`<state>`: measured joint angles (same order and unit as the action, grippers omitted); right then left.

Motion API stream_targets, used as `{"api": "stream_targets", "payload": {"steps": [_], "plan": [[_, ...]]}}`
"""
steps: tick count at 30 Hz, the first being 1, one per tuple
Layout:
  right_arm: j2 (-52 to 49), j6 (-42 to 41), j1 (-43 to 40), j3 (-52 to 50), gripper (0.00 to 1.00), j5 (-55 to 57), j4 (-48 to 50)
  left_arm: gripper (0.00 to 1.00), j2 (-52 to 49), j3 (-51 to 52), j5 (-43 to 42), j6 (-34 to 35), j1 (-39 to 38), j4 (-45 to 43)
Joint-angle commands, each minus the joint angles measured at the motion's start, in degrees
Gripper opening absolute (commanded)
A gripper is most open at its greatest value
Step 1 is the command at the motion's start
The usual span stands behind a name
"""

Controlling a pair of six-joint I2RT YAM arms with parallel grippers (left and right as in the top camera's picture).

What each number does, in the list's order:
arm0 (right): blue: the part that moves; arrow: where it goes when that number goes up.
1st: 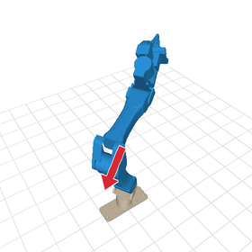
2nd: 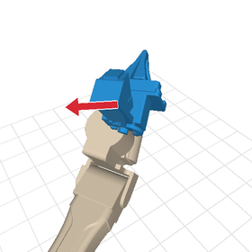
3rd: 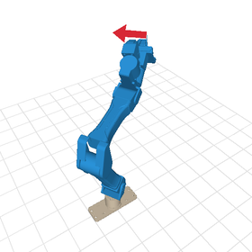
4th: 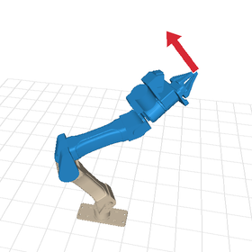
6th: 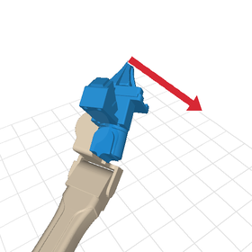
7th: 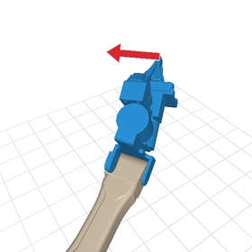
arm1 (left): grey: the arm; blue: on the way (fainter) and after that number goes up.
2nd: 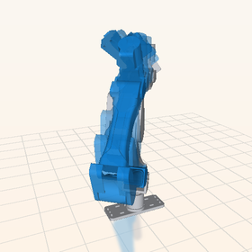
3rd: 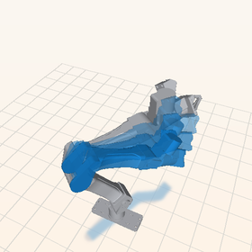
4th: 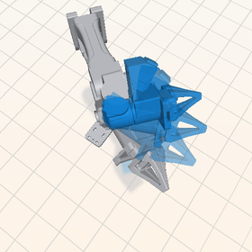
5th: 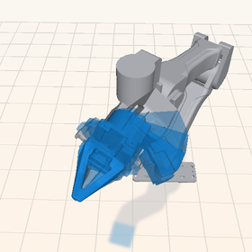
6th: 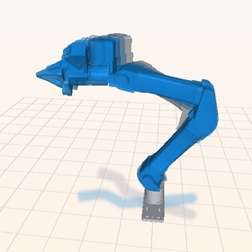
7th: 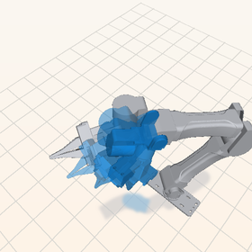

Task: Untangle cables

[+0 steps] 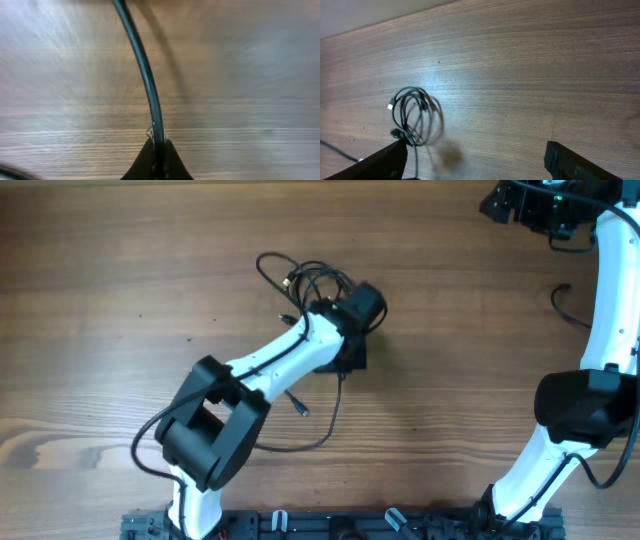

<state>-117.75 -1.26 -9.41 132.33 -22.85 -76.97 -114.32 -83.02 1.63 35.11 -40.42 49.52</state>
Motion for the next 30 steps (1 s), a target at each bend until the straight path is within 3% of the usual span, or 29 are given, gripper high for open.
{"api": "stream_targets", "payload": {"steps": [1, 8, 11, 18, 23, 25, 28, 30], "plan": [[-1.2, -0.5, 0.5, -0.5, 0.90, 0.6, 0.0, 0.04, 8.7, -11.7, -0.5, -5.6, 2.1, 4.5], [-1.2, -0.4, 0.5, -0.5, 0.90, 0.6, 0.1, 0.04, 20.2, -22.6, -3.4, -6.4, 8.9, 3.9], [-1.2, -0.4, 0.5, -0.5, 0.90, 0.5, 0.2, 0.04, 25.0, -23.7, -9.5, -6.1, 14.2, -0.5], [-1.2, -0.4, 0.5, -0.5, 0.90, 0.6, 0.3, 0.04, 30.8, -23.7, -27.0, 5.5, 25.7, -10.2], [-1.2, -0.4, 0.6, -0.5, 0.90, -0.3, 0.3, 0.04, 28.4, -23.7, -24.7, 5.3, 27.4, -5.9], [-1.2, -0.3, 1.0, -0.5, 0.89, -1.9, 0.5, 0.04, 26.6, -23.7, -29.6, 3.8, 27.4, -5.2], [-1.2, 0.7, 3.4, -0.5, 0.89, -5.9, 0.9, 0.04, 23.1, -23.7, -46.0, 1.1, 27.5, -9.0], [-1.2, 3.4, 5.5, -0.5, 0.89, -9.0, 0.9, 0.04, 22.0, -23.7, -51.6, 1.2, 27.6, -11.1]]}}
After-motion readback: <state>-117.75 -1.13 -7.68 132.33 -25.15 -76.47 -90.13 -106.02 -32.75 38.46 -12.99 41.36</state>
